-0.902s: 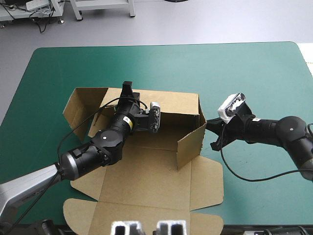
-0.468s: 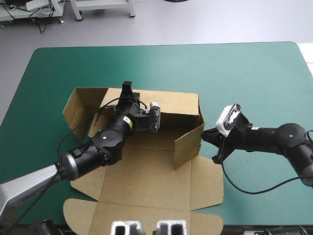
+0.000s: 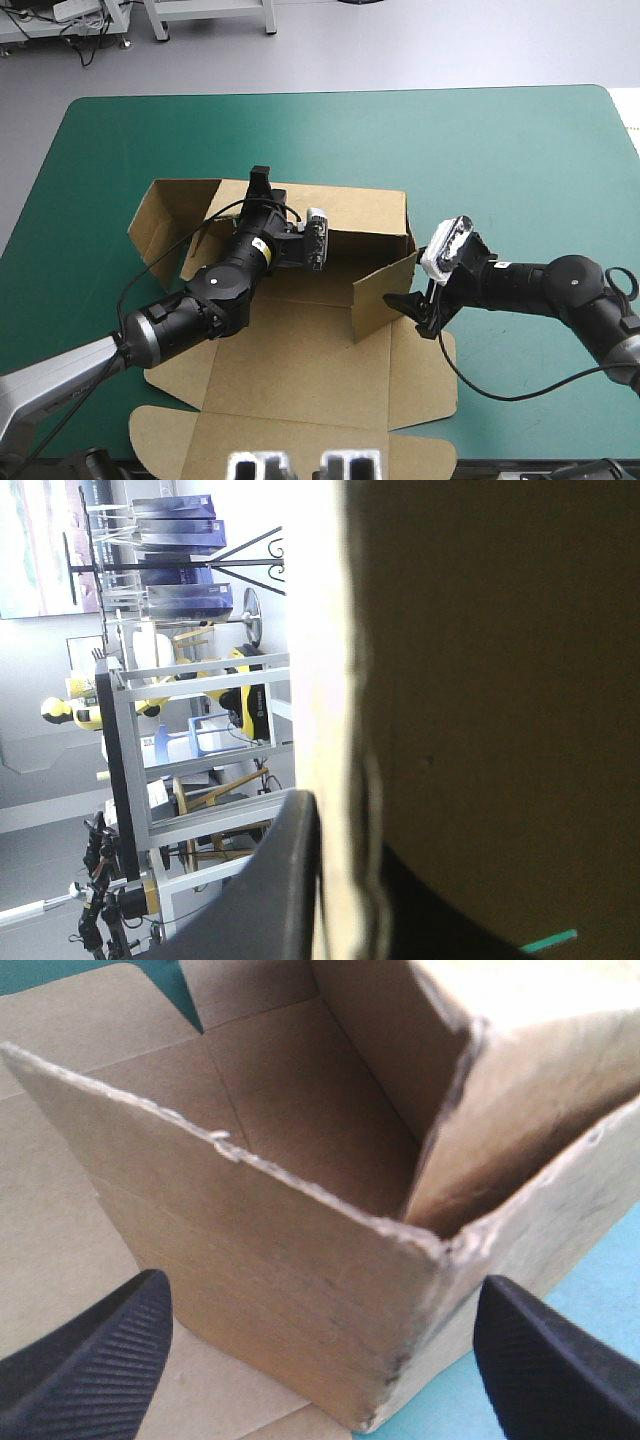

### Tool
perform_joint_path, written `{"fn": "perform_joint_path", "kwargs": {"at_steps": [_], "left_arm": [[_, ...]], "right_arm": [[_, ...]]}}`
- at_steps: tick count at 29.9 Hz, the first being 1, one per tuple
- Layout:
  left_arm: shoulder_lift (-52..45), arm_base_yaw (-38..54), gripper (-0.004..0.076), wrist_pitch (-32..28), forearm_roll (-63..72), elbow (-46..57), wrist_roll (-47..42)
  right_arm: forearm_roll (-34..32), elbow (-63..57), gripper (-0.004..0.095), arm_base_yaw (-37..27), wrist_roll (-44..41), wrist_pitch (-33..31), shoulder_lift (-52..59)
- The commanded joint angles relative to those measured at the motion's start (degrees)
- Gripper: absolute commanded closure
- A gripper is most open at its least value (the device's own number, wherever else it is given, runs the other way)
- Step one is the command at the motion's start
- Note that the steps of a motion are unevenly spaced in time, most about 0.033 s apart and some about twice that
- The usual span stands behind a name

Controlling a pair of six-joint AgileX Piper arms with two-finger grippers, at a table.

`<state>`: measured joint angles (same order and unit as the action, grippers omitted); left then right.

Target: Fold the box

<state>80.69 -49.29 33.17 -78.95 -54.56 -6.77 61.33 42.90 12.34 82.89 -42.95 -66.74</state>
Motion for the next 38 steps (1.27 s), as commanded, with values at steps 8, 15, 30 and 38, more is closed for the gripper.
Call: {"fn": "perform_joint_path", "kwargs": {"at_steps": [8, 15, 30, 38], "left_arm": [[0.31, -2.96, 0.071, 2.24, 8.43, -6.49, 0.76], [4.69, -3.42, 0.071, 4.54, 16.48, -13.33, 6.23], [4.91, -7.07, 0.0712, 4.81, 16.88, -13.62, 6.12], [2.09, -7.07, 0.0713, 0.8, 16.48, -7.53, 6.22]], "right_arm": [[3.65, 1.28, 0.0139, 5.16, -4.94, 13.66, 1.27], [4.69, 1.28, 0.0148, 5.16, -7.56, 17.51, 0.15], [4.26, 1.28, 0.0342, 5.16, -11.03, 18.11, -1.59], [2.48, 1.28, 0.0756, 5.16, -11.82, 9.73, -4.81]]}}
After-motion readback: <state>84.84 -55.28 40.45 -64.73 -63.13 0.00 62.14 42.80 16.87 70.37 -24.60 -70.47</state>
